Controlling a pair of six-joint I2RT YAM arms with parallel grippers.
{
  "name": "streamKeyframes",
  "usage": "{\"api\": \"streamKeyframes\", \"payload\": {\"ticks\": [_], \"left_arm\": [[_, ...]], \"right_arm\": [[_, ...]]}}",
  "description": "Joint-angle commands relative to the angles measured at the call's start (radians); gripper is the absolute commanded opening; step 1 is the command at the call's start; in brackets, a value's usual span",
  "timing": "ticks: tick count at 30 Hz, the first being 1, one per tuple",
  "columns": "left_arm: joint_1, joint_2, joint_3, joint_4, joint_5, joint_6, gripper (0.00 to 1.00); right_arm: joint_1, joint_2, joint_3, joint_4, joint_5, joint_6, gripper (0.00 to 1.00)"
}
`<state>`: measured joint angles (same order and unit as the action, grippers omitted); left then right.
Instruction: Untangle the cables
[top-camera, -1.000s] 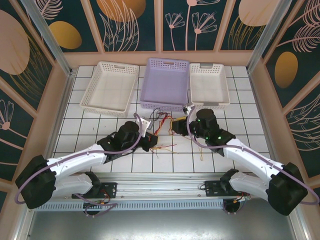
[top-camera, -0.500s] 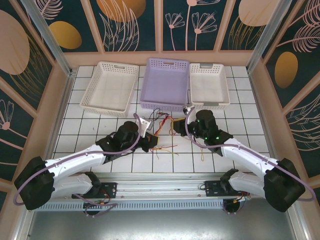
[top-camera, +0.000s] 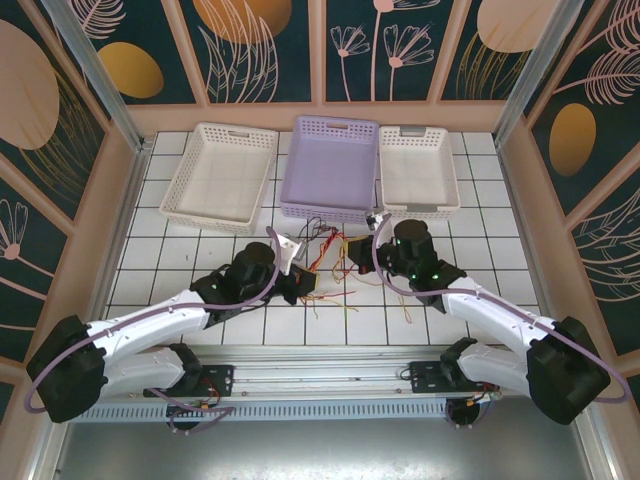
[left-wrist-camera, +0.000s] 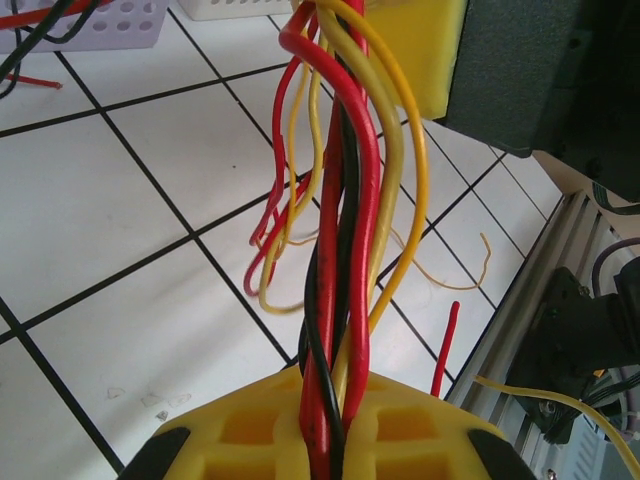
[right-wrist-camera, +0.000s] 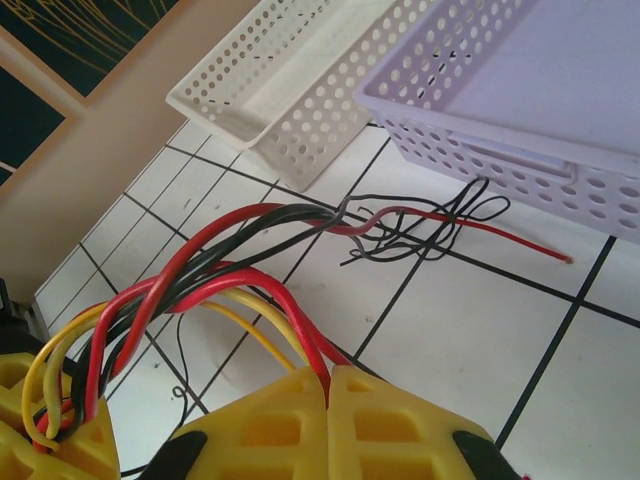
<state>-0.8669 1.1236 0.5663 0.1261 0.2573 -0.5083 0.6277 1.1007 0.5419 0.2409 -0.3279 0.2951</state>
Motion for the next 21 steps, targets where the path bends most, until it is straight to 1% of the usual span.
{"api": "streamKeyframes", "payload": {"ticks": [1,7,13,14,17,18,21], "left_arm": [[-0.004,-0.020,0.029,0.005,0.011,0.017,0.00],[-0.005,-0.021,0.030,-0.005,0.001,0.022,0.00],[-0.005,-0.009,0.037,-0.046,-0.028,0.033,0.00],[-0.006,-0.008,0.037,-0.050,-0.030,0.037,0.01],[-0.004,-0.008,0.043,-0.058,-0.033,0.042,0.16],[-0.005,-0.009,0.047,-0.061,-0.036,0.045,0.24],[-0.006,-0.011,0.053,-0.072,-0.039,0.052,0.39]], "right_arm": [[-0.010,-0.009,-0.016,0.050,-0.020,0.004,0.01],[-0.011,-0.027,-0.021,0.061,-0.025,0.014,0.00],[-0.017,-0.118,-0.025,0.028,0.062,0.027,0.00],[-0.020,-0.132,-0.023,0.021,0.073,0.028,0.00],[-0.023,-0.156,-0.019,0.007,0.085,0.032,0.00],[-0.025,-0.160,-0.014,-0.003,0.091,0.035,0.00],[-0.028,-0.169,0.003,-0.025,0.086,0.038,0.00]]}}
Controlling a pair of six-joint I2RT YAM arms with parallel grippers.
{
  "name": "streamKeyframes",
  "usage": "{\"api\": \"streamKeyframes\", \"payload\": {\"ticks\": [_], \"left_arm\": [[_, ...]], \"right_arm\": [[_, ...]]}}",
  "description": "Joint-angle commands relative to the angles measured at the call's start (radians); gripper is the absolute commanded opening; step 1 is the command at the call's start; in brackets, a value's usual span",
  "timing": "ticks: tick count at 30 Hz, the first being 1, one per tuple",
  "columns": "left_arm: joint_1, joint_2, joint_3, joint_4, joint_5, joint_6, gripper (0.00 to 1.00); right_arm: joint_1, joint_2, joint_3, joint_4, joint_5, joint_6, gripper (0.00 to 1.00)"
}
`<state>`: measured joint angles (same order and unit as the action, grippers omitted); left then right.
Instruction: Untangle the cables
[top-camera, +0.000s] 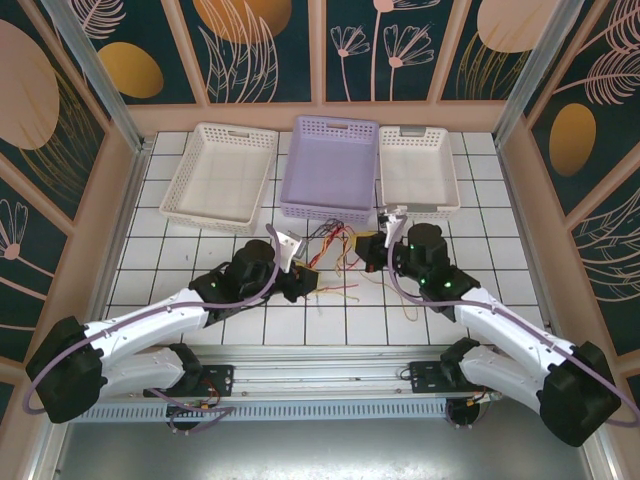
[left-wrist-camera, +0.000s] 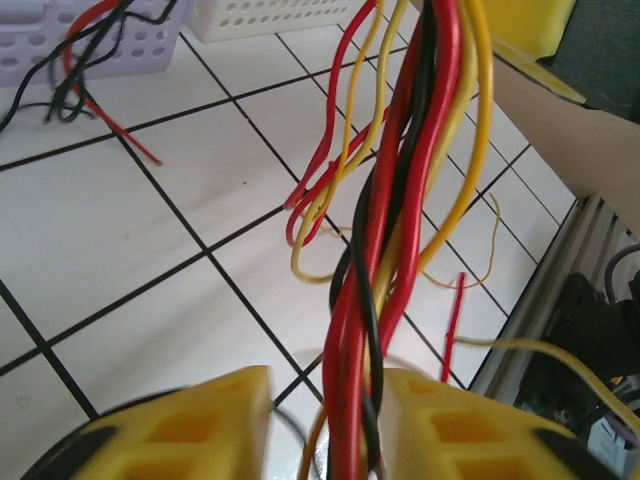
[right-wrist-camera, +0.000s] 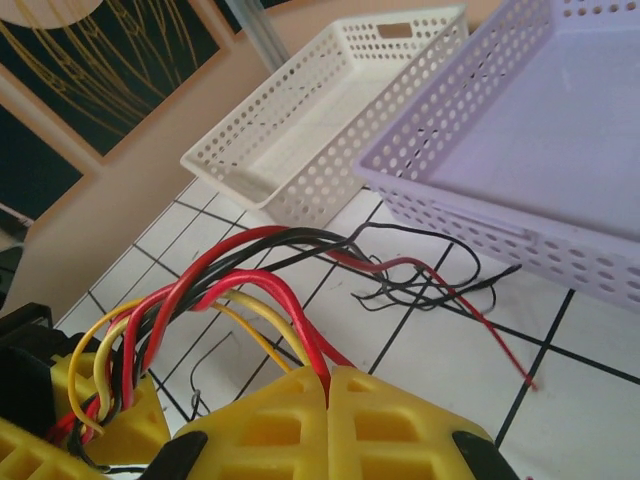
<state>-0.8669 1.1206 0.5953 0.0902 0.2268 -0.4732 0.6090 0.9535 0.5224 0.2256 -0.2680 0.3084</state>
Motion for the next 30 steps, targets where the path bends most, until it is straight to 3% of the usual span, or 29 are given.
{"api": "streamKeyframes", "payload": {"ticks": [1,5,18,30], "left_arm": [[-0.006,-0.011,0.025,-0.037,-0.009,0.018,0.46],[-0.005,-0.032,0.014,-0.035,-0.004,0.019,0.58],[-0.005,-0.287,-0.108,0.029,-0.081,-0.079,0.77],[-0.005,-0.568,-0.339,0.210,-0.128,-0.203,0.78]], "right_arm": [[-0.010,-0.026,0.027,-0.014,0.026,0.027,0.00],[-0.012,-0.040,0.053,-0.043,0.032,0.035,0.00],[-0.025,-0.048,0.097,-0.077,0.065,0.078,0.00],[-0.055,-0.071,0.124,-0.054,-0.020,0.144,0.00]]}}
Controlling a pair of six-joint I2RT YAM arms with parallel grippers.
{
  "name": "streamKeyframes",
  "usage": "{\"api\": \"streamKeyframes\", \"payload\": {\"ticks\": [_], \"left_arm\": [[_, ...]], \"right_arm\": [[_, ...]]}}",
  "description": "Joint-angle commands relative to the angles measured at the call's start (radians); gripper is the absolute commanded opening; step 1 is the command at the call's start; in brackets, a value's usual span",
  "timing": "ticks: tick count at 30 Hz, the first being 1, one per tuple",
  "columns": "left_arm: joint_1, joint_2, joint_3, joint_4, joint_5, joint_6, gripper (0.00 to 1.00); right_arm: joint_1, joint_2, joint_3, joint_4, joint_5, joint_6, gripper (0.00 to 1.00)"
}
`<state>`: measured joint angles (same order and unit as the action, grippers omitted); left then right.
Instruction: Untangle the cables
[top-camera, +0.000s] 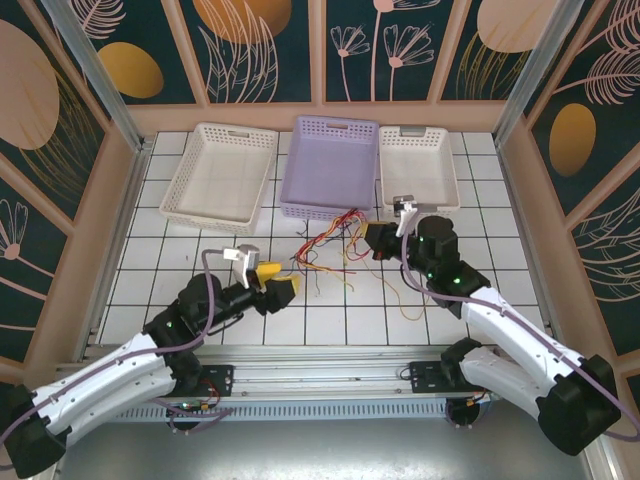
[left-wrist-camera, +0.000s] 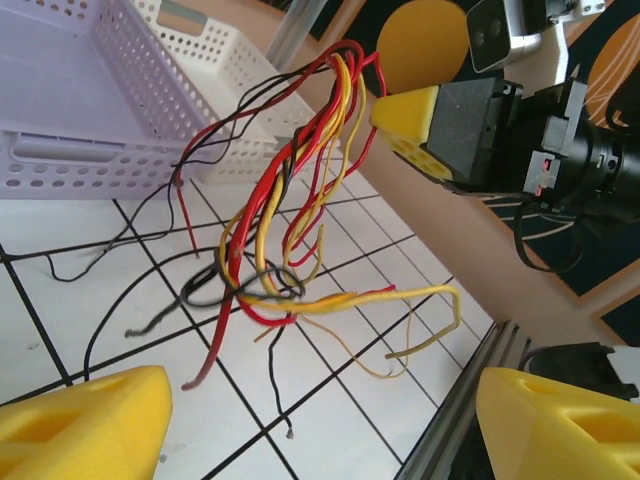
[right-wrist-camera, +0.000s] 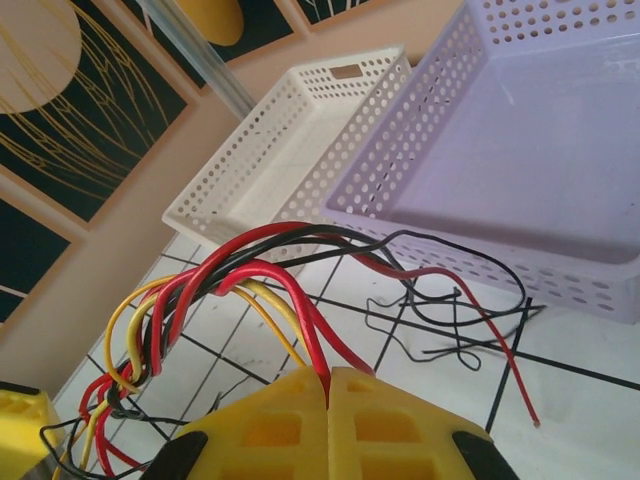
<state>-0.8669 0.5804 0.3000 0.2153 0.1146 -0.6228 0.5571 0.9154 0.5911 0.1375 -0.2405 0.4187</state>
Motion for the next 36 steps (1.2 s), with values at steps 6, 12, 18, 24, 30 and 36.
{"api": "streamKeyframes", "payload": {"ticks": [6,12,18,24,30,36], "left_arm": [[-0.005,-0.035,-0.121,0.111,-0.026,-0.084,0.77],[-0.005,-0.008,-0.123,0.075,-0.075,-0.038,0.77],[-0.005,0.048,-0.101,0.034,-0.117,0.026,0.79],[-0.005,0.113,-0.092,0.028,-0.146,0.073,0.81],[-0.005,0.146,-0.073,0.075,-0.181,0.110,0.85],[-0.005,0.221,-0.058,0.182,-0.122,0.113,0.86]], "right_arm": [[-0.056,-0.035,0.065,0.032,-0.099,0.059,0.00],[-0.074,-0.031,0.080,0.037,-0.154,0.089,0.00],[-0.084,-0.033,0.107,0.023,-0.201,0.114,0.00],[-0.085,-0.030,0.137,0.000,-0.236,0.120,0.00],[-0.085,-0.024,0.140,0.008,-0.279,0.138,0.00],[-0.085,-0.026,0.151,-0.002,-0.298,0.141,0.00]]}}
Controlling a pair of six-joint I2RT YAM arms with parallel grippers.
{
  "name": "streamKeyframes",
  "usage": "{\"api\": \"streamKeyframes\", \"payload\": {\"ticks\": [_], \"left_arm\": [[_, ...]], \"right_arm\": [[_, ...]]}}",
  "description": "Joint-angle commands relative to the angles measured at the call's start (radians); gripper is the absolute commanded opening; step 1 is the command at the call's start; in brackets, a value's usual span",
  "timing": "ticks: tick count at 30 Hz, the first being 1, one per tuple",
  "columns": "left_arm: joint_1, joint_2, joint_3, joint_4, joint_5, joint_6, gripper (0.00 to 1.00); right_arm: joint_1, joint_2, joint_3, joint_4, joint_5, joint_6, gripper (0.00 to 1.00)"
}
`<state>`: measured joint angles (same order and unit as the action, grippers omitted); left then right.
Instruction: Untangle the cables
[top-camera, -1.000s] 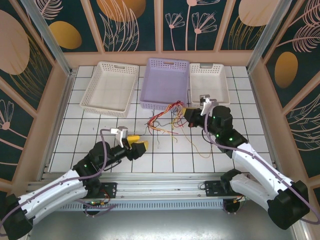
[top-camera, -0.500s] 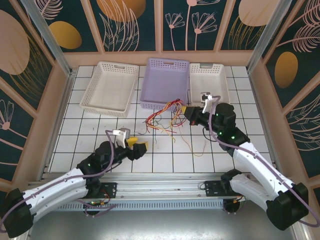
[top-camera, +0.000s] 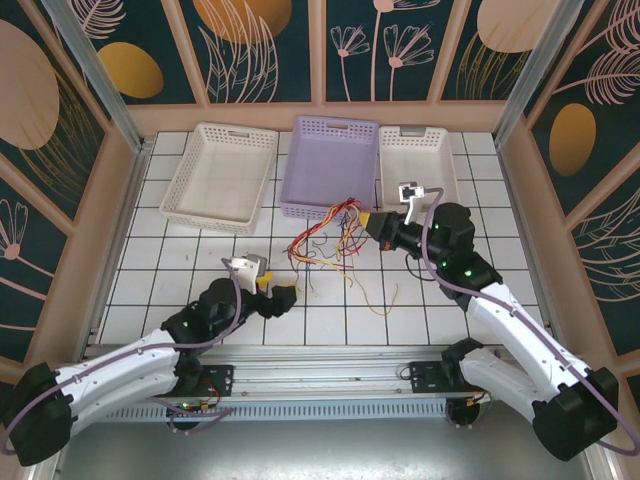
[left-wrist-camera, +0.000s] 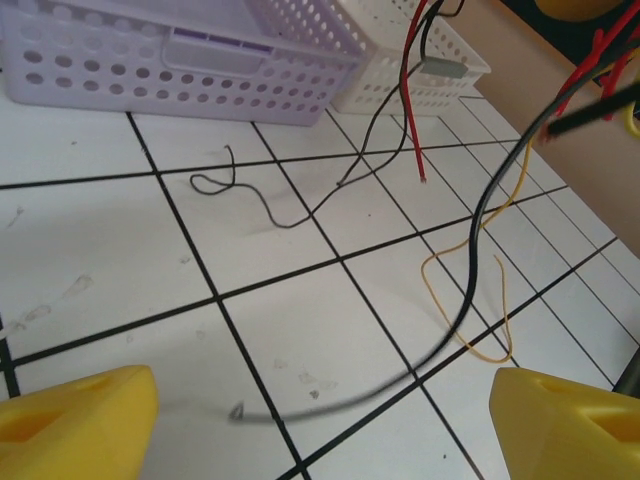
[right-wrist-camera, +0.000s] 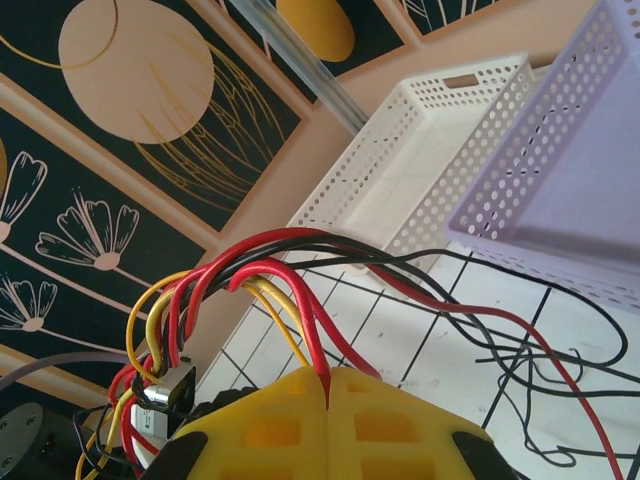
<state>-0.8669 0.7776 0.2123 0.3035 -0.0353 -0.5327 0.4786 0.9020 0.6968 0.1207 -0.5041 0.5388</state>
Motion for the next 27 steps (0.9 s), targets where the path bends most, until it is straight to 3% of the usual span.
{"api": "streamKeyframes", "payload": {"ticks": [1,10,17,24,26,27], "left_arm": [[-0.005,0.039,0.030,0.112,0.043,0.018,0.86],[-0.005,0.101,0.005,0.223,0.104,0.001,0.86],[-0.006,0.163,0.041,0.245,0.122,0.017,0.67],[-0.006,0.206,0.054,0.276,0.108,0.019,0.71],[-0.006,0.204,0.055,0.279,0.106,0.022,0.66],[-0.004,0.204,0.058,0.276,0.109,0.026,0.59]], "right_arm": [[-0.006,-0.013,0.047,0.012,-0.034,0.021,0.00],[-0.006,-0.014,0.044,0.035,-0.068,0.043,0.00],[-0.007,-0.013,0.040,0.060,-0.089,0.065,0.00],[-0.006,-0.021,0.043,0.066,-0.112,0.083,0.00],[-0.005,-0.024,0.041,0.068,-0.118,0.086,0.00],[-0.006,-0.026,0.041,0.067,-0.119,0.087,0.00]]}}
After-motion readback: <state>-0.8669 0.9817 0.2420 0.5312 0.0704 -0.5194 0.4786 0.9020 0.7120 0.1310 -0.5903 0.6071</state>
